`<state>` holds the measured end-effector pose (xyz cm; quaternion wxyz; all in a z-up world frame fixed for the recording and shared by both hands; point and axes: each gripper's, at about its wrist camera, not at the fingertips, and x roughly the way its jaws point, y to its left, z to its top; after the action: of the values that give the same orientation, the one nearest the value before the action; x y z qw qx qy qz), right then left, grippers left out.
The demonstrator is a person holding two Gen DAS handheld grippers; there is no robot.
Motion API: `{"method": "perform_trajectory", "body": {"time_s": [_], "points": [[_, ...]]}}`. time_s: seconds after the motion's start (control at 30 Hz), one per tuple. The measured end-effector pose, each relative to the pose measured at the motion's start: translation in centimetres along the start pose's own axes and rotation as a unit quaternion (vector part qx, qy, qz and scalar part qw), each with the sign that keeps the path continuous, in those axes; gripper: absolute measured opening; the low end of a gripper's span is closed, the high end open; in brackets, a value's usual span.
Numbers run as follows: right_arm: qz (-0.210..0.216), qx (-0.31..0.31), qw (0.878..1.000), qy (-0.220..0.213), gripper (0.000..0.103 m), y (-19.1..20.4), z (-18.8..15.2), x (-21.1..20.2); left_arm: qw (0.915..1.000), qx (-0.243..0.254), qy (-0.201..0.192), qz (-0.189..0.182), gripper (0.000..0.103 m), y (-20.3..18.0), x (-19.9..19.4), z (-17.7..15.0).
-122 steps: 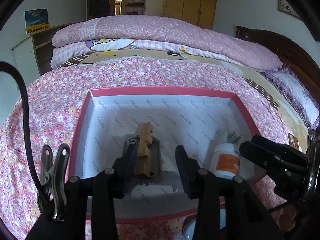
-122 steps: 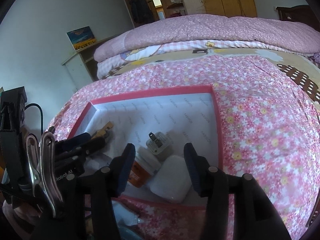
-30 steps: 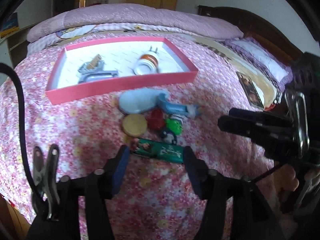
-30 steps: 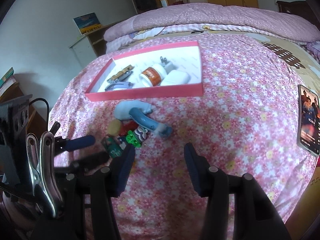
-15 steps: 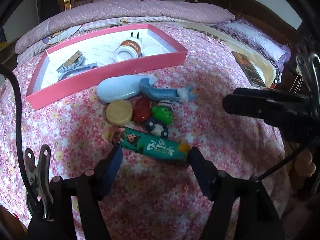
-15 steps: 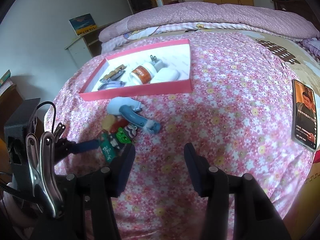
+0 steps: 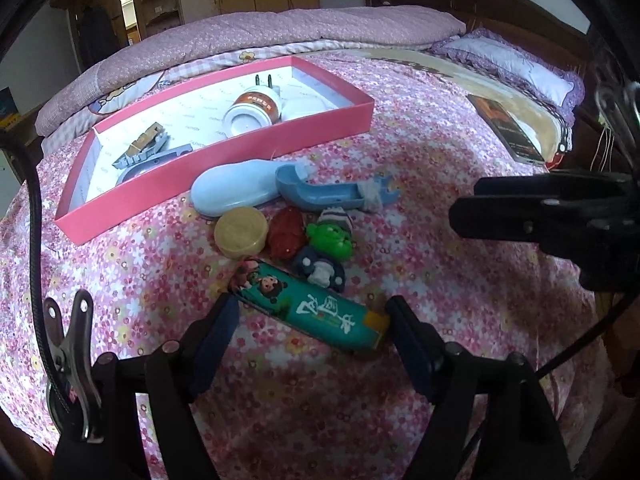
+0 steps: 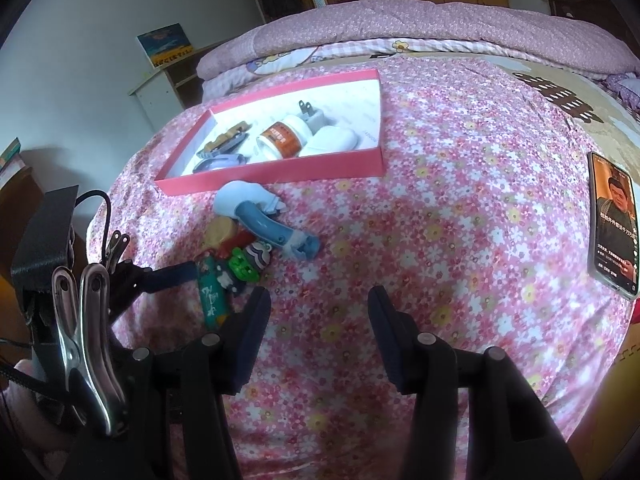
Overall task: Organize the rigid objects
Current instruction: 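Grasp the green tube with the left gripper while the right gripper reaches for the blue-grey toy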
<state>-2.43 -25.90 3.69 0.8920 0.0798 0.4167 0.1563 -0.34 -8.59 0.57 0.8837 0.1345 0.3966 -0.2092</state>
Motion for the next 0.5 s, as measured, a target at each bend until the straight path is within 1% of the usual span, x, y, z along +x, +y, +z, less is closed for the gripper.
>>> {"method": "perform_trajectory", "body": {"time_s": [0.07, 0.13, 0.23, 0.33, 0.5], "points": [[0.000, 0.000, 1.000, 0.001, 0.052, 0.0, -0.1, 0.1, 1.0000, -0.003, -0.002, 0.001, 0.070, 0.1, -0.3, -0.1], [0.001, 0.000, 1.000, 0.003, 0.052, 0.1, -0.1, 0.2, 1.0000, -0.006, -0.006, 0.005, 0.050, 0.4, -0.7, -0.4], [0.000, -0.004, 1.000, 0.004, 0.052, 0.3, 0.1, 0.4, 0.9995, -0.031, -0.003, 0.000, 0.040, 1.6, -1.1, -0.5], [0.001, -0.013, 1.000, 0.005, 0.052, 0.7, 0.3, 0.8, 0.9986, -0.054, -0.003, 0.002, 0.033, 2.6, -1.3, -0.7], [-0.008, -0.043, 0.999, 0.002, 0.052, 1.4, 0.7, 1.5, 0.9975, -0.068, -0.003, 0.017, 0.029, 3.6, -1.5, -0.9]]}}
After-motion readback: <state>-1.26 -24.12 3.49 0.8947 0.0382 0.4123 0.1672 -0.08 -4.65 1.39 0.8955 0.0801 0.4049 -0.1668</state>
